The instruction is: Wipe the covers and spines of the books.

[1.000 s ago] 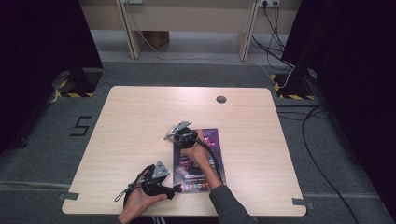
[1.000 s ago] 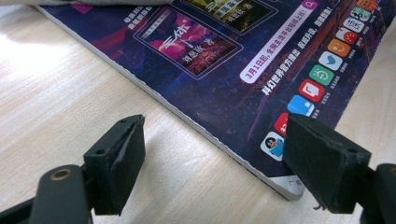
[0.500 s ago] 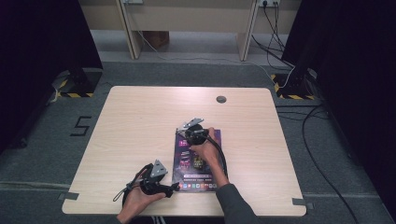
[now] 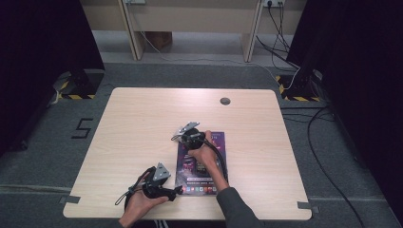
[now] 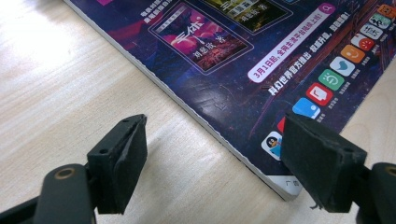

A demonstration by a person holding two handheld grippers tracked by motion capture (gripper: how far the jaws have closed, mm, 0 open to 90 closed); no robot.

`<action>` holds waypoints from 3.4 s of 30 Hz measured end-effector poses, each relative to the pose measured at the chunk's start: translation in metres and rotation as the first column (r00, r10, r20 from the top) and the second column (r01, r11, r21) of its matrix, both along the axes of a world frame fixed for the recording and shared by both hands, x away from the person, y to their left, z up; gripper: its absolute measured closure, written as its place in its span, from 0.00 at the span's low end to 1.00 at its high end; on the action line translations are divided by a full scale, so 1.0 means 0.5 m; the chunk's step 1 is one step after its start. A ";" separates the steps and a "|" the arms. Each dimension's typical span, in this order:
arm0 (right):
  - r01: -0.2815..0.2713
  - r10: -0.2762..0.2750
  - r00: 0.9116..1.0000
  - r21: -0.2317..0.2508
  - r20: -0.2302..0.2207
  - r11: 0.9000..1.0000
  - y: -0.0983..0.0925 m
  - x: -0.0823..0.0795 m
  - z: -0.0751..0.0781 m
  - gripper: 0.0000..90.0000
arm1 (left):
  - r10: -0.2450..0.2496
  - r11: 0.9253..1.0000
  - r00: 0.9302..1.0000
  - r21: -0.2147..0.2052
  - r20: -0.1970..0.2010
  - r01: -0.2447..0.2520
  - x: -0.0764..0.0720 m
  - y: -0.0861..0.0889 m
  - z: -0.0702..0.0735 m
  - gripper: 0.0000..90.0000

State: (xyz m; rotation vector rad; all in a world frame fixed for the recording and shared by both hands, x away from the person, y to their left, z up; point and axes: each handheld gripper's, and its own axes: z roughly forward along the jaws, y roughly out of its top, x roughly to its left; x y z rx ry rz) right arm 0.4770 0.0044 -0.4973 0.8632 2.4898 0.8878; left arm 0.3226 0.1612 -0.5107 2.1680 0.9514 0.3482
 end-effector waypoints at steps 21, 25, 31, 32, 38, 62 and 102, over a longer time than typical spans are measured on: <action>-0.105 0.105 0.994 -0.005 -0.004 0.994 -0.033 -0.074 0.000 0.85 | 0.011 1.000 1.000 -0.003 0.003 -0.011 -0.002 0.000 -0.001 0.25; -0.135 0.135 0.991 -0.012 0.011 0.991 -0.026 -0.092 0.000 0.85 | 0.011 1.000 1.000 -0.003 0.004 -0.011 -0.002 0.000 -0.001 0.24; -0.122 0.122 0.993 -0.005 0.002 0.993 -0.052 -0.087 0.000 0.84 | 0.017 1.000 1.000 0.004 0.013 -0.017 -0.006 -0.002 0.000 0.25; -0.114 0.114 0.994 -0.006 -0.002 0.993 -0.061 -0.085 0.001 0.84 | 0.018 1.000 1.000 0.005 0.015 -0.018 -0.006 -0.002 0.000 0.25; -0.018 0.018 1.000 0.004 0.005 1.000 -0.141 -0.072 0.000 0.84 | 0.018 1.000 1.000 0.002 0.015 -0.018 -0.007 -0.002 -0.001 0.25; 0.143 -0.144 0.989 0.041 0.026 0.989 -0.240 -0.076 -0.006 0.83 | 0.014 1.000 1.000 0.007 0.017 -0.014 -0.006 -0.003 0.000 0.25; 0.076 -0.076 0.997 0.035 -0.009 0.996 -0.204 -0.122 -0.002 0.81 | 0.003 1.000 1.000 0.005 0.019 -0.003 -0.011 -0.001 0.000 0.25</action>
